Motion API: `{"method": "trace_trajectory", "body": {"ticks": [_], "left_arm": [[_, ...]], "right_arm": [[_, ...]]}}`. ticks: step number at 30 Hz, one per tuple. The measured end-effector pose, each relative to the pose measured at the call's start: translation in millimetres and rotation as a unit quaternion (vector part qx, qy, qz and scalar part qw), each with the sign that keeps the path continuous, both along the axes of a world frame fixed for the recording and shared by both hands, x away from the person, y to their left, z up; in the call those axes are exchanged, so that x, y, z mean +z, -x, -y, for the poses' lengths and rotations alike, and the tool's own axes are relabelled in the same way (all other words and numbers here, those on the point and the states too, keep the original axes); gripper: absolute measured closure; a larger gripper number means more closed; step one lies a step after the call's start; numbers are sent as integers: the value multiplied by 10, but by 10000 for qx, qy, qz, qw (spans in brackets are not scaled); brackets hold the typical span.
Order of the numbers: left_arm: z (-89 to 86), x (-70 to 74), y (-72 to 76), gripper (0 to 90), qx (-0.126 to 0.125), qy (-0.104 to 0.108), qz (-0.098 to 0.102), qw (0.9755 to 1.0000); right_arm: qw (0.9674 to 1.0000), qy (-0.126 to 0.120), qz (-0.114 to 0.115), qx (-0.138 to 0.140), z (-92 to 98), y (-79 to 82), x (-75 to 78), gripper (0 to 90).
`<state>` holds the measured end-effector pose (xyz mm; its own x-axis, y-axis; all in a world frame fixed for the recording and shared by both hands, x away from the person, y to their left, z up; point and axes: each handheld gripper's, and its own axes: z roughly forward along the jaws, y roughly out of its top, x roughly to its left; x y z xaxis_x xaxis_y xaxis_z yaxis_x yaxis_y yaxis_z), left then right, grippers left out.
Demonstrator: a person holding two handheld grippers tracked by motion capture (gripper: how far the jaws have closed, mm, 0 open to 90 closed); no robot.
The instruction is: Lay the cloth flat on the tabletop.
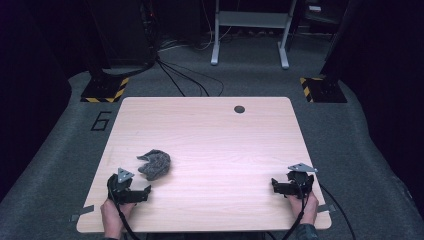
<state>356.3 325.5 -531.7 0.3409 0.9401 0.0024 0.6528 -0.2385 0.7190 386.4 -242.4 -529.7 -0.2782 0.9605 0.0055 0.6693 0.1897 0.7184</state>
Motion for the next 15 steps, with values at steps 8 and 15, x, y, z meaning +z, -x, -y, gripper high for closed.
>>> {"method": "trace_trajectory", "body": {"ticks": [8,15], "left_arm": [[-1,1,0,0,-8,-11,-7,10000],[-5,-3,-5,0,-16,-4,30,10000]], "right_arm": [[10000,2,-12,22,0,-6,1,0],[10000,1,-12,25,1,-6,2,0]]}}
